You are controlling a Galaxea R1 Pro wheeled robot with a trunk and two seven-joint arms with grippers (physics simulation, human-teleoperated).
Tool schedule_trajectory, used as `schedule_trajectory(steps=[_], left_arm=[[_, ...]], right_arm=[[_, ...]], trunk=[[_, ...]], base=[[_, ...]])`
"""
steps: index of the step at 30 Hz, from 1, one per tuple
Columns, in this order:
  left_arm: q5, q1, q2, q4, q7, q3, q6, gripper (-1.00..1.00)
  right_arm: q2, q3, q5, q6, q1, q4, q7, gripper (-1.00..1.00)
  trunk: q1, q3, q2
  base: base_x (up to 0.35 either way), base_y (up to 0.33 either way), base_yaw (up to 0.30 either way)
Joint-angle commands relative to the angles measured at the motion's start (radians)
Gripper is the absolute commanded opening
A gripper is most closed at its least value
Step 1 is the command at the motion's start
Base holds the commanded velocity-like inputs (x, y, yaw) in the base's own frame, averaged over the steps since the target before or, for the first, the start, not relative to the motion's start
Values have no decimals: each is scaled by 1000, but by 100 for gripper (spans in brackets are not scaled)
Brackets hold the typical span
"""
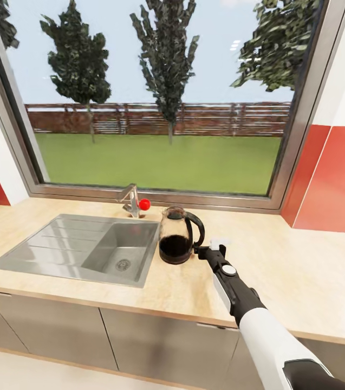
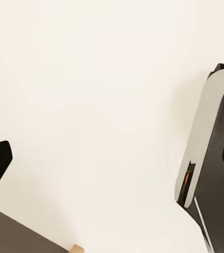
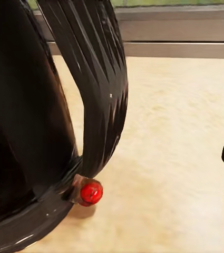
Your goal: Set up a coffee station on the kitchen countertop: keep the coffee maker on the countertop, move the bottle of coffee from the kitchen shelf to the counter next to the coffee maker, place a paper coffee filter on top of the coffee maker, put the saucer next to the coffee maker with the coffee cup on the saucer, and place the electric kettle next to the coffee maker.
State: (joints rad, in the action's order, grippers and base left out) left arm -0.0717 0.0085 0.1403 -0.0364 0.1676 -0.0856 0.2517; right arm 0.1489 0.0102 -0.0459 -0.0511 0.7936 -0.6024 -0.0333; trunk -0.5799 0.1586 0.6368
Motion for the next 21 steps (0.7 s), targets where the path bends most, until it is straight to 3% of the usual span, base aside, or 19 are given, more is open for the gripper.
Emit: schedule_trajectory(steps=[1,21], left_arm=[[-5,1,0,-2,-2,-6,2,100],[-5,1,-1,-2,-3,-6,3,100]], right_arm=[[0,1,-5,-3,1,1,-4,100],[0,4,-5,-4,1,1,-30,100]], trunk=[[0,1,1],[0,1,1]], base=[[27,0,0],[11,0,0]])
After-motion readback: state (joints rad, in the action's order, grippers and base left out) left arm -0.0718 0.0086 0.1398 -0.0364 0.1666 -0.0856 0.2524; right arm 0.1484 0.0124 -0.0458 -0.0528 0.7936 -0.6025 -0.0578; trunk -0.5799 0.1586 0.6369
